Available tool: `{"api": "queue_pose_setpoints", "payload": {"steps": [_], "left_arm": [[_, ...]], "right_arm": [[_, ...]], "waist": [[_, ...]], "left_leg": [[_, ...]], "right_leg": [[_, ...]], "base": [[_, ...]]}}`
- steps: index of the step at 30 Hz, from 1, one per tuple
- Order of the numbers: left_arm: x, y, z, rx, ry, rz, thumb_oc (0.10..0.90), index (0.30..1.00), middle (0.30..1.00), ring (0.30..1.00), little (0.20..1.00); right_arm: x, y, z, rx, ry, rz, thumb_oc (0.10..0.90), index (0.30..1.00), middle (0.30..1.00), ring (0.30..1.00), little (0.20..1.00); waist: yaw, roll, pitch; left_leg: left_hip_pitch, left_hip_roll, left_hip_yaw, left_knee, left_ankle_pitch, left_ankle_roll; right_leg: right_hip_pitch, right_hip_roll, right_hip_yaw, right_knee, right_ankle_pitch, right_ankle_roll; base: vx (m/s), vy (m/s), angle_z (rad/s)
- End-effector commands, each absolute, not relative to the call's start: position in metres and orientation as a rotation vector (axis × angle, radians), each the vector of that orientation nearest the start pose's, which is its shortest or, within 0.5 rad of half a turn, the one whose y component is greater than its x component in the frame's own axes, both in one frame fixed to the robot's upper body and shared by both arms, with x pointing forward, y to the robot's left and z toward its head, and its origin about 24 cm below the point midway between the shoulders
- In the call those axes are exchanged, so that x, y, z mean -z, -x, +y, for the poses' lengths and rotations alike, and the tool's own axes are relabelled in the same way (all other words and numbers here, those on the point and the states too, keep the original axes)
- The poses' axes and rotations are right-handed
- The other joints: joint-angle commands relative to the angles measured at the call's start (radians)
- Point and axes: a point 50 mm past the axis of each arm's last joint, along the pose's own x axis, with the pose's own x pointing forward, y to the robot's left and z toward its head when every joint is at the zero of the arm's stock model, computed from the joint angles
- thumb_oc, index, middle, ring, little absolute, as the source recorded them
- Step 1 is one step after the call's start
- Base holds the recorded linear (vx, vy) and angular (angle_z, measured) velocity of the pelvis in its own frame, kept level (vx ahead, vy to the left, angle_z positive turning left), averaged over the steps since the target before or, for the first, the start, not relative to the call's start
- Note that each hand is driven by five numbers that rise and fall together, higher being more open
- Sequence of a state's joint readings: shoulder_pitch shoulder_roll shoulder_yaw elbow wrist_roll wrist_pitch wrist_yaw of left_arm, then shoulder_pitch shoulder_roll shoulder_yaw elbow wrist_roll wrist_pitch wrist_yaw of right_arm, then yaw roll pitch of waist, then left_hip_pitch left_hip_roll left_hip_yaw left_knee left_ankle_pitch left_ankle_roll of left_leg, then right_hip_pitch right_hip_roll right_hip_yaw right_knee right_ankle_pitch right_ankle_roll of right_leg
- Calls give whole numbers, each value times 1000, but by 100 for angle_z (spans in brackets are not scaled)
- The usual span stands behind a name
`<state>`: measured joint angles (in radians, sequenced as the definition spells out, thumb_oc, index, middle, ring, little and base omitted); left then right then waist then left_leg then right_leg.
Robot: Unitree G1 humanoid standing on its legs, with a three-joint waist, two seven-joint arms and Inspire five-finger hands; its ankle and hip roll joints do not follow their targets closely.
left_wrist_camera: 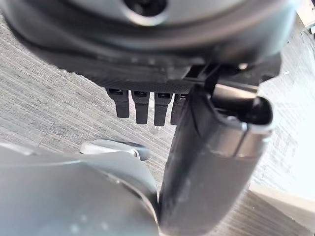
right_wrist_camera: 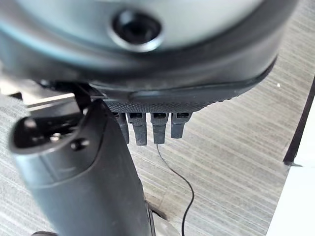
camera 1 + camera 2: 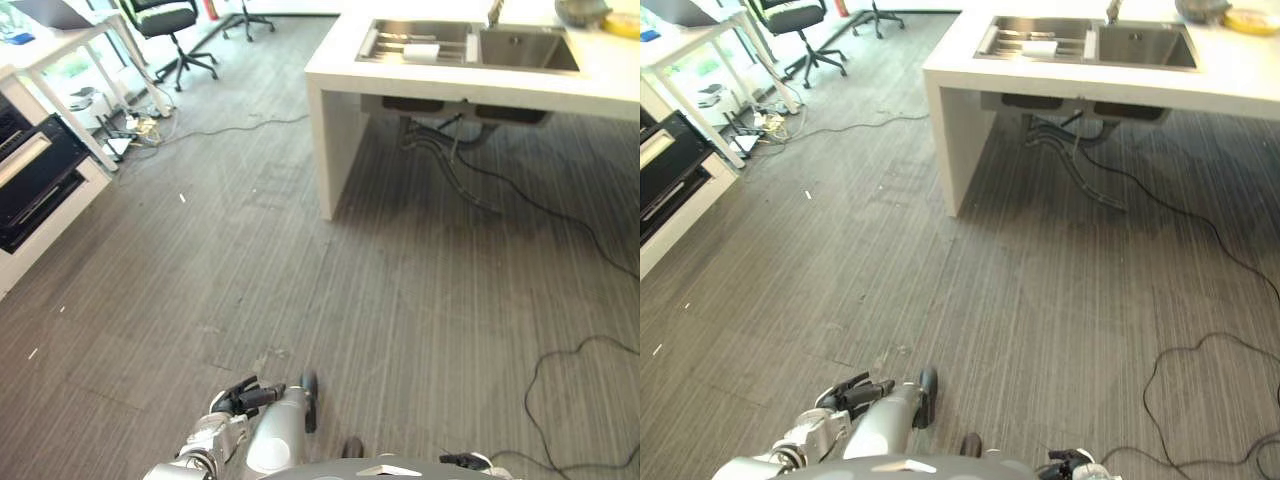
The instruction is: Place the dishes in the dishwasher.
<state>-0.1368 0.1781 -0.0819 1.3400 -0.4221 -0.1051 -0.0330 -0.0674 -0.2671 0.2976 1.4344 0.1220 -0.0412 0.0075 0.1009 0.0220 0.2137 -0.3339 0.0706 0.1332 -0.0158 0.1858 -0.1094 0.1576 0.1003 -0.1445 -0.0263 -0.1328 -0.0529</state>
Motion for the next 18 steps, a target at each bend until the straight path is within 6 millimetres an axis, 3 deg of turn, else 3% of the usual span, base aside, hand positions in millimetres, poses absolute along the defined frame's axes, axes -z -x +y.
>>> {"api": "queue_pose_setpoints", "payload": {"steps": [1, 4, 5, 6, 8, 10, 11, 13, 14, 15, 16, 18], "left_arm": [[173, -62, 209, -200, 33, 1328, 800, 900, 900, 900, 900], [174, -52, 215, -229, 39, 1354, 800, 900, 900, 900, 900], [173, -52, 222, -249, 20, 1358, 800, 900, 900, 900, 900], [172, -53, 226, -263, 14, 1355, 800, 900, 900, 900, 900], [168, -60, 237, -323, 25, 1323, 800, 900, 900, 900, 900], [163, -76, 248, -386, 40, 1256, 800, 900, 900, 900, 900], [157, -93, 256, -433, 45, 1187, 800, 900, 900, 900, 900], [144, -129, 265, -459, 15, 1057, 800, 900, 900, 900, 900], [144, -129, 265, -459, 15, 1057, 800, 900, 900, 900, 900], [128, -161, 272, -479, -16, 930, 800, 900, 900, 900, 900], [96, -207, 287, -558, 3, 716, 800, 900, 900, 900, 900], [54, -245, 300, -650, 52, 463, 800, 900, 900, 900, 900]], "right_arm": [[162, -65, -258, 41, 367, 1343, 800, 900, 900, 900, 900], [163, -64, -255, 23, 371, 1351, 800, 900, 900, 900, 900], [164, -62, -252, 24, 357, 1353, 800, 900, 900, 900, 900], [164, -64, -251, 26, 349, 1350, 800, 900, 900, 900, 900], [164, -69, -245, 22, 330, 1330, 800, 900, 900, 900, 900], [164, -76, -242, 10, 329, 1304, 800, 900, 900, 900, 900], [164, -82, -239, -5, 339, 1286, 800, 900, 900, 900, 900], [161, -96, -237, -3, 350, 1243, 800, 900, 900, 900, 900], [161, -96, -237, -3, 350, 1243, 800, 900, 900, 900, 900], [158, -106, -238, 18, 349, 1205, 800, 900, 900, 900, 900], [149, -132, -243, 70, 332, 1116, 800, 900, 900, 900, 900], [142, -147, -247, 95, 330, 1059, 800, 900, 900, 900, 900]], "waist": [[58, -33, -34], [67, -41, -58], [68, -55, -89], [69, -68, -102], [72, -91, -127], [60, -107, -141], [55, -112, -147], [41, -95, -138], [41, -95, -138], [26, -80, -125], [-2, -42, -86], [-21, -28, -64]], "left_leg": [[-6, -6, -5, -4, 16, 4], [22, 3, 12, -29, 38, 14], [50, -9, 22, -22, 69, 30], [75, -26, 25, -30, 65, 40], [118, -62, 24, -40, 32, 62], [162, -85, 34, -49, 1, 80], [191, -95, 31, -56, -21, 89], [249, -87, 20, -67, -57, 104], [249, -87, 20, -67, -57, 104], [287, -85, 8, -71, -76, 115], [342, -70, -21, -71, -99, 132], [377, -68, -57, -71, -128, 136]], "right_leg": [[164, -86, 114, -61, -62, 100], [196, -89, 146, -61, -76, 103], [215, -99, 147, -28, -78, 114], [210, -113, 141, 15, -80, 126], [171, -135, 144, 132, -24, 165], [122, -148, 150, 267, 96, 210], [87, -153, 146, 354, 171, 240], [7, -149, 116, 545, 291, 279], [7, -149, 116, 545, 291, 279], [-29, -153, 98, 636, 327, 281], [-133, -147, 62, 825, 337, 265], [-230, -135, 58, 881, 266, 247]], "base": [[133, 28, -4], [382, 116, -63], [456, 154, -100], [585, 214, -77], [371, 161, -26], [324, 165, -9], [285, 145, 15], [219, 131, 47], [206, 136, 54], [275, 204, 46], [373, 223, 79], [399, 76, 83]]}}
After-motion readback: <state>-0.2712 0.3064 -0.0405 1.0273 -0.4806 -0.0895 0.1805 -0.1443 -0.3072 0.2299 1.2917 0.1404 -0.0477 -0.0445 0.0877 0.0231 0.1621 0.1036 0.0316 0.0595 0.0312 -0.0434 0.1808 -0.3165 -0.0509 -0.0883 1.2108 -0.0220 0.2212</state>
